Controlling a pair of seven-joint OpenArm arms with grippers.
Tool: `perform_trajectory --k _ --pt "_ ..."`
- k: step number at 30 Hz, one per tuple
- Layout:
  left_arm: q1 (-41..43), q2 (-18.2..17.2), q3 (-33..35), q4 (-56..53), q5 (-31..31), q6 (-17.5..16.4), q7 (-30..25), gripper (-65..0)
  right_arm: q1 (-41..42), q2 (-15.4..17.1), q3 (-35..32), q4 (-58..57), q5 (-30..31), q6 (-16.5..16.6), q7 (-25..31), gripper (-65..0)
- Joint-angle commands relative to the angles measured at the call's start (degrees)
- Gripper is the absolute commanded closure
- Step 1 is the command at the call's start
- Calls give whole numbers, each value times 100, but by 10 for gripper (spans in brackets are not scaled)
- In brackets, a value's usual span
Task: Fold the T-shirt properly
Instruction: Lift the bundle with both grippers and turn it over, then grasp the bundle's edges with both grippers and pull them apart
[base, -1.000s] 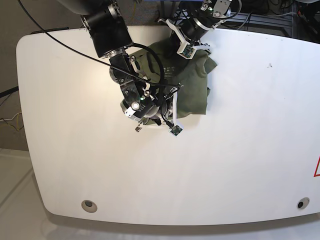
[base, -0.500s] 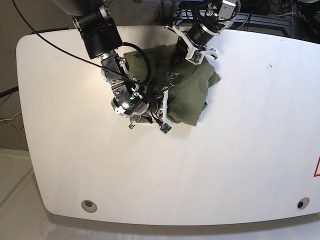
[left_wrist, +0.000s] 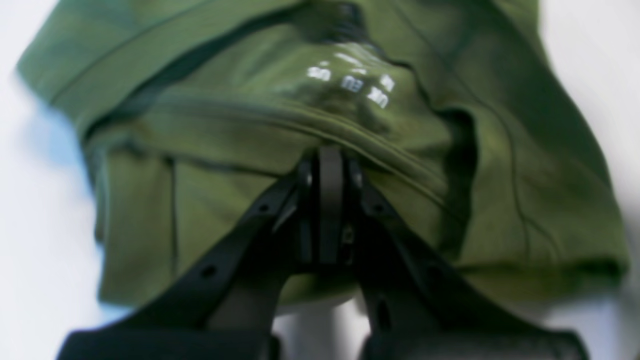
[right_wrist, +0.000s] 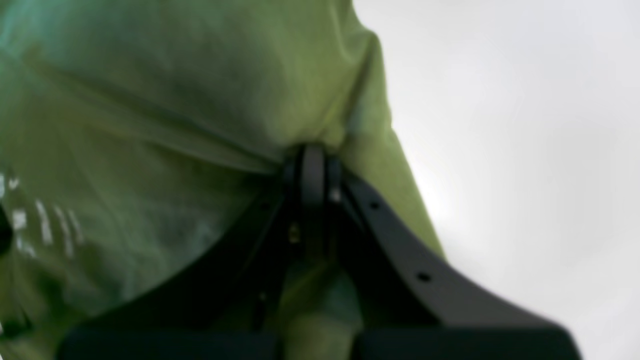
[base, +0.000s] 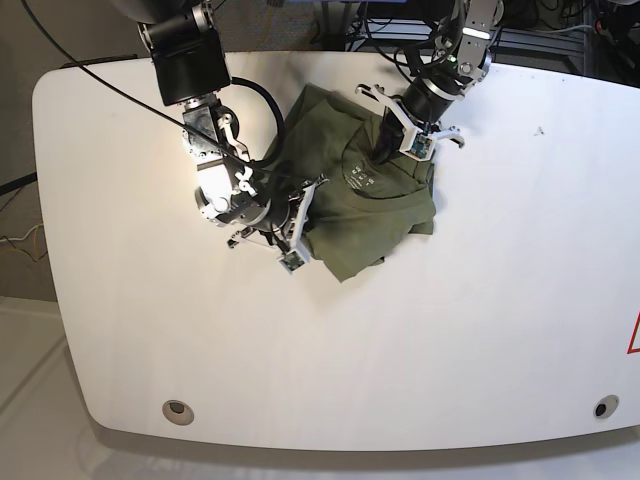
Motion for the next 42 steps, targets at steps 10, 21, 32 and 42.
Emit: perform_trajectory --k 10,21,32,42 --pt "-874 5 -14 -526 20 65 24 0 -583 -180 704 -76 -439 -201 -584 0" --pt "-1419 5 13 -737 20 65 33 0 -1119 -198 792 206 -430 -799 -584 0" --pt "-1859 -21 22 -860 46 56 33 0 -1822 -180 801 1076 -430 -834 -611 0" --pt "-2114 -56 162 -860 55 56 42 0 -2385 -180 783 1445 -430 -834 -611 0"
